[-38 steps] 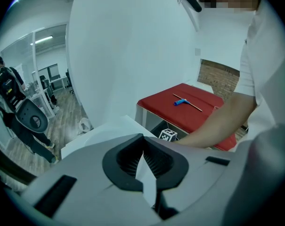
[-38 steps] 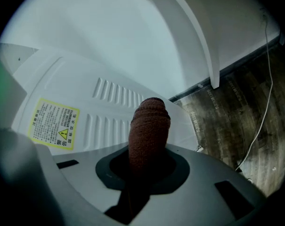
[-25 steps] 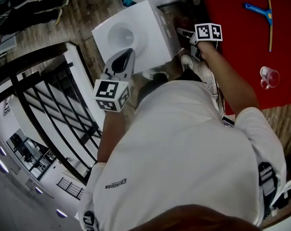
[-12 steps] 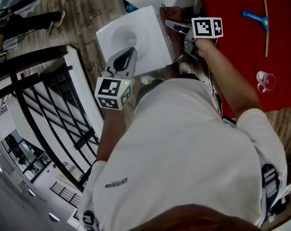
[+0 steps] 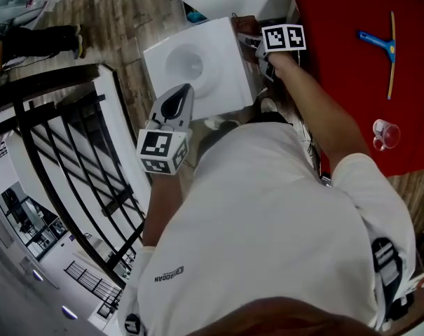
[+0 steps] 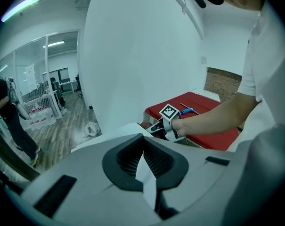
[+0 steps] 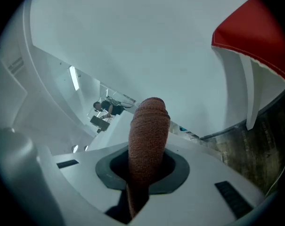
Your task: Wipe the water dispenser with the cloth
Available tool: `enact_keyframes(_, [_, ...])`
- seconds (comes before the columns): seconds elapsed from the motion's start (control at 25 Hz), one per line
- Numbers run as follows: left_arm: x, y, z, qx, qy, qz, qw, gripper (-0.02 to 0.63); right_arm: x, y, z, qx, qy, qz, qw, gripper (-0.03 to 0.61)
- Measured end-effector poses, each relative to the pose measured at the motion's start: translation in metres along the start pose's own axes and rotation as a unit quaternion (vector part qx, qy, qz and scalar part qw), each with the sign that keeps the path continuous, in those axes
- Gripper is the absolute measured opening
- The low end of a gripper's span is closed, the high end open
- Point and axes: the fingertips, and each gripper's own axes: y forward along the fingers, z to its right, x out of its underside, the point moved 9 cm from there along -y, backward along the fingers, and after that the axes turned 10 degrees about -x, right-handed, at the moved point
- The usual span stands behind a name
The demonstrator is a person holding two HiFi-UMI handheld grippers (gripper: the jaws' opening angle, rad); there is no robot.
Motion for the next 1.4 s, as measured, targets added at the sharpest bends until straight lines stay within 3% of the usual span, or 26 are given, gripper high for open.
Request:
enact_keyframes(0.4, [0.015, -0.01, -0.001, -0.013, -0.024, -0.022, 0.9994, -0.008, 0.022, 0.031, 0.088, 0.053, 0.036, -0.031, 0.997, 0.051])
enact_keyframes(0.84, [0.032, -0.019, -0.003, -0.056, -0.057, -0.033, 0.9963, -0.008, 0.056, 0.055, 0.169, 0.102, 0.076, -0.052, 0.99, 0.051])
enact_keyframes(1.0, [0.036, -0.028, 0.0, -0.063, -0.06, -0.036, 0.9955, -0.008, 0.066, 0.056, 0.186, 0.121, 0.093, -0.044, 0.987, 0.051])
enact_keyframes(1.4, [0.053, -0.062, 0.008, -0.094, -0.087, -0.032, 0.9912, -0.008, 0.077, 0.047, 0.197, 0.152, 0.08, -0.036, 0.984, 0.051])
